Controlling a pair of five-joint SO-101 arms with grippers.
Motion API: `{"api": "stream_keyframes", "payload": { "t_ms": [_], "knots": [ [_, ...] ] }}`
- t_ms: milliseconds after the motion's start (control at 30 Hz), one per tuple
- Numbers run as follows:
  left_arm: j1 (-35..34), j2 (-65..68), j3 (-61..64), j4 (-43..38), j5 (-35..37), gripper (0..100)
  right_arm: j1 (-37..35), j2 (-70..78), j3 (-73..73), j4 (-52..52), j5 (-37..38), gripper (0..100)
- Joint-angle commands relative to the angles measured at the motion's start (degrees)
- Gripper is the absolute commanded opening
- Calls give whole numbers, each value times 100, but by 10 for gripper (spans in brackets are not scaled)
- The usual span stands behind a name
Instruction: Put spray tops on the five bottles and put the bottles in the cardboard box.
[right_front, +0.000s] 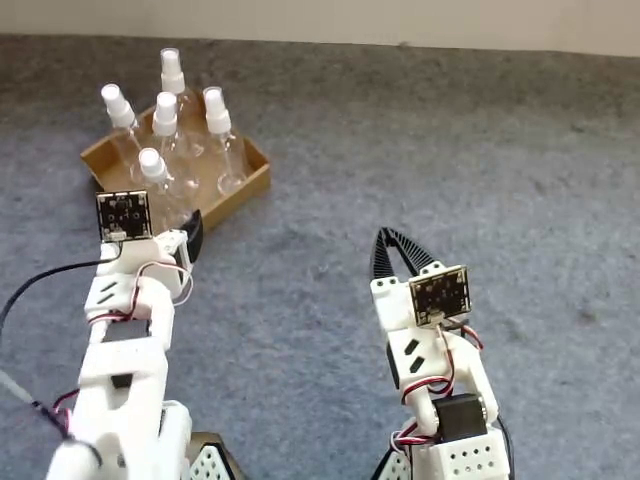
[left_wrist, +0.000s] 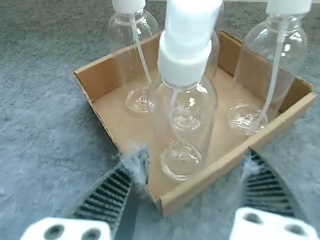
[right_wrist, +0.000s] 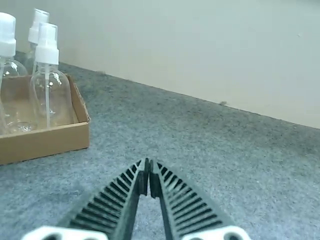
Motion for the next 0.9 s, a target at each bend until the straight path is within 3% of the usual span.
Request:
{"api": "stream_keyframes", "payload": {
  "t_ms": [0, 267, 333, 500, 667, 867],
  "knots": [
    [-31, -1868, -171, 1916, -26, 267, -48, -31, 927, 40, 26, 5],
    [-13, -4365, -1244, 5125, -35, 262, -48, -31, 927, 40, 26, 5],
    [-13, -4646, -1613, 5626, -35, 213, -48, -31, 927, 40, 26, 5],
    [-13, -4664, -2316, 6251, -677, 0, -48, -31, 927, 48, 26, 5],
    [127, -4699, -2897, 6884, -738, 2, -48, -31, 927, 145, 26, 5],
    [1103, -4699, -3530, 7631, -756, 6, -48, -31, 927, 145, 26, 5]
  ]
}}
